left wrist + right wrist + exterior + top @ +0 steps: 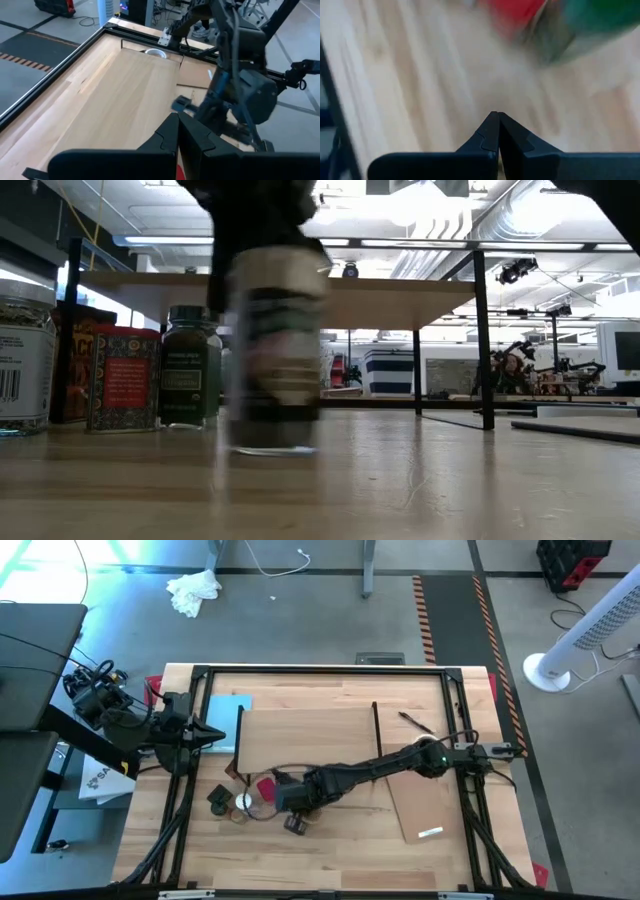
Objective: Shelf spices
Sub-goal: Move the brown seasoning bottle to the bottom right of the table, then move the white seasoning bottle to the bottom right of the table
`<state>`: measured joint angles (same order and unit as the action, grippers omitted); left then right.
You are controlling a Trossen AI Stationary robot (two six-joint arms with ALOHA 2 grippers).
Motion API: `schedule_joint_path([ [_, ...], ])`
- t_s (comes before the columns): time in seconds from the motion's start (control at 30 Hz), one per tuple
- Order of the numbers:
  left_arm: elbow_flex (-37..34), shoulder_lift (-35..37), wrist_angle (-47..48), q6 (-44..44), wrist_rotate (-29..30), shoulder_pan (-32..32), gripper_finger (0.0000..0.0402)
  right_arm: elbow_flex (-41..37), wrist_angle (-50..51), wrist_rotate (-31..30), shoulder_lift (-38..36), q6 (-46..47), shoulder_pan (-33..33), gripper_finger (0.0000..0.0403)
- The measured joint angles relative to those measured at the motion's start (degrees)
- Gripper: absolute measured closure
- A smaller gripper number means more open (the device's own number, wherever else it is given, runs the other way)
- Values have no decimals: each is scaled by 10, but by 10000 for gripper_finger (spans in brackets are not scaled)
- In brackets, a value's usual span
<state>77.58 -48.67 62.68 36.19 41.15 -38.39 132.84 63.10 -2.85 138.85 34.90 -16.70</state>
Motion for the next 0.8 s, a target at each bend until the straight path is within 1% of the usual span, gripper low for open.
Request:
schedule_joint_path([
  [0.13, 0, 0, 9, 8, 0, 0, 401, -2, 85, 32, -2, -21, -17, 403],
  [0.33, 0, -1, 9, 5, 1, 0, 402, -2, 194, 47, -5, -39, -49, 403],
  [0.5, 0, -1, 9, -3, 2, 0, 402, -2, 226, 48, -8, -21, -68, 403],
  [0.6, 0, -1, 7, -4, 4, 0, 402, -2, 170, 27, -22, 0, -64, 403],
  [0.7, 0, -1, -6, 4, 1, 0, 401, -1, 69, -2, -46, -14, -44, 403],
  [0.73, 0, -1, -16, 7, -9, 0, 402, 0, 34, -4, -52, -21, -35, 403],
  [0.8, 1, -11, -43, -4, -47, 0, 401, 0, -11, -7, -57, -22, -18, 403],
])
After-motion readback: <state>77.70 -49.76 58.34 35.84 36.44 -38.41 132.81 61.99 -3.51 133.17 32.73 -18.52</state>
